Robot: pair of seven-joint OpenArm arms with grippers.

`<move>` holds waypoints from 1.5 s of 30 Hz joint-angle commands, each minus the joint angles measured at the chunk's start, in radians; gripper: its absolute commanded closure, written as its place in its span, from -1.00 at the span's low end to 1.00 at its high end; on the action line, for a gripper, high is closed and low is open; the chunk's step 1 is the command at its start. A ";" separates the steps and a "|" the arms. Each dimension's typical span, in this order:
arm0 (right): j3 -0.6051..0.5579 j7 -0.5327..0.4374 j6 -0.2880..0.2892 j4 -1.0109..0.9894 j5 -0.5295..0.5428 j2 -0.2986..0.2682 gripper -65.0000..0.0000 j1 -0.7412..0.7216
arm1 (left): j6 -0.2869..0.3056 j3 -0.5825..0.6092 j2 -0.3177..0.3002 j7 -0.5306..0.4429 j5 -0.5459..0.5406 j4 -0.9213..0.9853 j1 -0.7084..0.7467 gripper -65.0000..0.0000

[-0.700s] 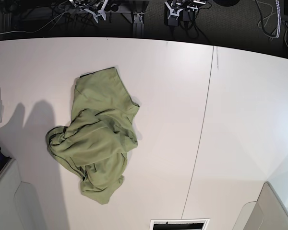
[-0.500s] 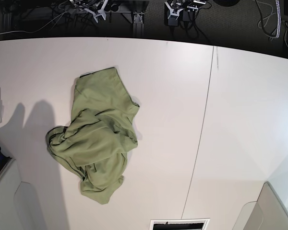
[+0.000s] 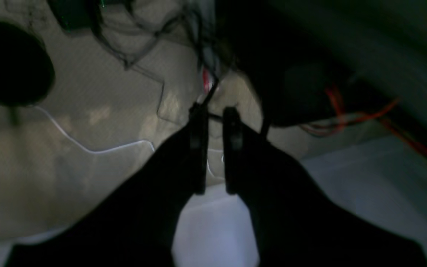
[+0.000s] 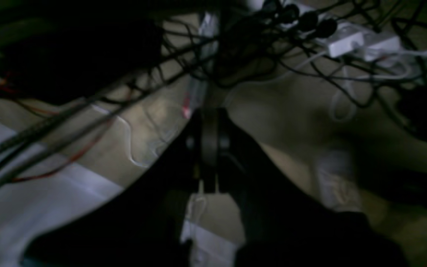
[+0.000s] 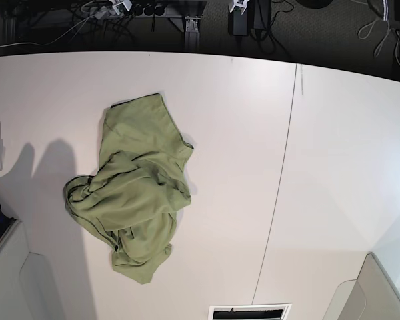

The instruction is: Layout the t-shirt on the table in an organized manner, then fold the t-shirt properly

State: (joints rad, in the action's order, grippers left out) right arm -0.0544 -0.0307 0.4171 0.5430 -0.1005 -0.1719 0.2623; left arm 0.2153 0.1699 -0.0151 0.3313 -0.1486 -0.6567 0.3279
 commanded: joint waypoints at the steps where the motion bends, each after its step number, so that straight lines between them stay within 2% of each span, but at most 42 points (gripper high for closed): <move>1: 0.000 -0.007 0.024 0.039 0.029 -0.021 1.00 0.029 | 0.006 0.001 -0.003 -0.002 -0.003 -0.053 0.029 0.75; 6: 0.000 -0.007 0.028 0.213 0.068 -0.076 1.00 0.138 | 0.006 0.001 -0.023 -0.002 -0.003 -0.266 0.110 0.75; 11: 0.000 -0.007 0.029 0.346 0.085 -0.106 1.00 0.222 | 0.006 0.001 -0.035 0.004 -0.001 -0.394 0.156 0.75; 15: 0.000 -0.007 0.036 0.450 0.127 -0.120 1.00 0.288 | 0.006 0.001 -0.035 0.013 0.041 -0.470 0.193 0.75; 22: 0.000 -0.007 0.036 0.674 0.136 -0.143 1.00 0.410 | 0.005 0.000 -0.041 0.014 0.140 -0.642 0.280 0.75; 26: 0.000 -0.007 0.036 0.848 0.165 -0.179 1.00 0.488 | 0.006 -0.009 -0.072 0.022 0.145 -0.816 0.329 0.75; 30: 0.006 -0.007 0.035 1.036 0.165 -0.225 1.00 0.568 | 0.005 -0.036 -0.107 0.128 0.145 -1.022 0.370 0.75; 34: 0.038 -0.007 0.033 1.203 0.166 -0.263 1.00 0.613 | 0.005 -0.055 -0.161 0.146 0.145 -1.212 0.421 0.75; 39: 0.107 -0.006 0.032 1.352 0.238 -0.299 1.00 0.581 | 0.006 -0.060 -0.241 0.189 0.137 -1.418 0.439 0.47; 42: 0.148 -0.005 0.032 1.386 0.319 -0.298 1.00 0.502 | 0.006 -0.059 -0.286 0.189 0.137 -1.509 0.414 0.23; 45: 0.176 0.023 0.028 1.385 0.356 -0.290 1.00 0.391 | 0.005 -0.059 -0.317 0.189 0.076 -1.541 0.344 0.04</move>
State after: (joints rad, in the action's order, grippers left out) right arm 0.1143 0.0124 0.4461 1.9125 0.2432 -0.4511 0.6464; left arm 0.2226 0.1120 -0.3275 0.5362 -0.0738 -2.1780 0.6701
